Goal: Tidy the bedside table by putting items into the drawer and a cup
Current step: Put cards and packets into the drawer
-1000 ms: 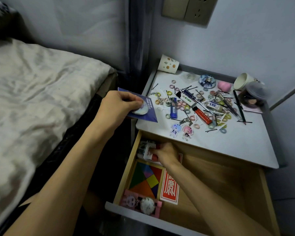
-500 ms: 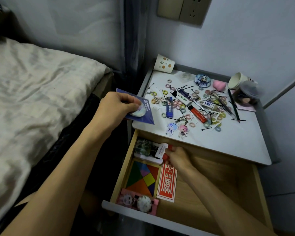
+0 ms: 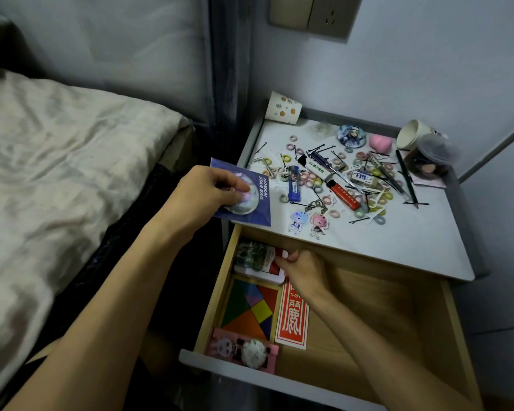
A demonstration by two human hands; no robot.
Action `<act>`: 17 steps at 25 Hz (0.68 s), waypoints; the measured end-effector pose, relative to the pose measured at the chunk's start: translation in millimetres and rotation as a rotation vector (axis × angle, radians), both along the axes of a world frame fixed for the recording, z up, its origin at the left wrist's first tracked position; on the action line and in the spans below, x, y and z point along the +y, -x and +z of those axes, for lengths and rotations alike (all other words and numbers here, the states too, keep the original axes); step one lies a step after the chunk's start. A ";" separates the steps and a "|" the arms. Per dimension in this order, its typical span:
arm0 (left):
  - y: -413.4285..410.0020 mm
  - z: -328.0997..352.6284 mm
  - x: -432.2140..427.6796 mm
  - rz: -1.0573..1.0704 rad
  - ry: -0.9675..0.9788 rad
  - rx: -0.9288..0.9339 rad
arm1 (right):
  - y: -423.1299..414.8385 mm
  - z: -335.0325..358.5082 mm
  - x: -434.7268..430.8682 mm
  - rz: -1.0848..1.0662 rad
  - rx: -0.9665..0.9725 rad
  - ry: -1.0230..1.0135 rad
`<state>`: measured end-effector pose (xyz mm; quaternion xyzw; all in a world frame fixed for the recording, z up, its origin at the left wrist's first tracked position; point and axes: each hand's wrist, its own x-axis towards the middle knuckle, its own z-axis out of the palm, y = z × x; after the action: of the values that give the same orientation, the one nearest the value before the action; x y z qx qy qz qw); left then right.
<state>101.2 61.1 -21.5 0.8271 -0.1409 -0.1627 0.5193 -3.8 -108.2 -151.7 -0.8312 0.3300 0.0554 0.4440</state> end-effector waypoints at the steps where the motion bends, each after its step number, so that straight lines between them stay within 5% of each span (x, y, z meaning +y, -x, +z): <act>1: -0.5 -0.4 0.6 -0.008 0.001 0.007 | 7.4 10.8 0.6 0.020 -0.029 -0.056; 8: 12.4 -1.9 -10.3 -0.180 0.072 0.190 | 20.3 89.3 -8.9 0.002 -0.358 -0.682; 12: 21.7 -15.6 -15.6 -0.212 -0.029 0.229 | 26.5 82.6 -25.7 0.057 -0.283 -0.569; 15: 18.3 -41.5 -16.0 -0.028 -0.587 -0.089 | 55.5 63.1 -37.2 0.030 -0.192 -0.564; 17: 25.1 -54.5 -23.0 -0.019 -0.782 -0.075 | 73.0 43.0 -37.2 0.012 -0.071 -0.623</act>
<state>76.1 38.1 -76.0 0.9665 -0.0949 -0.1788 0.1579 -76.8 -145.4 -108.7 -0.6584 0.2764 0.1277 0.6884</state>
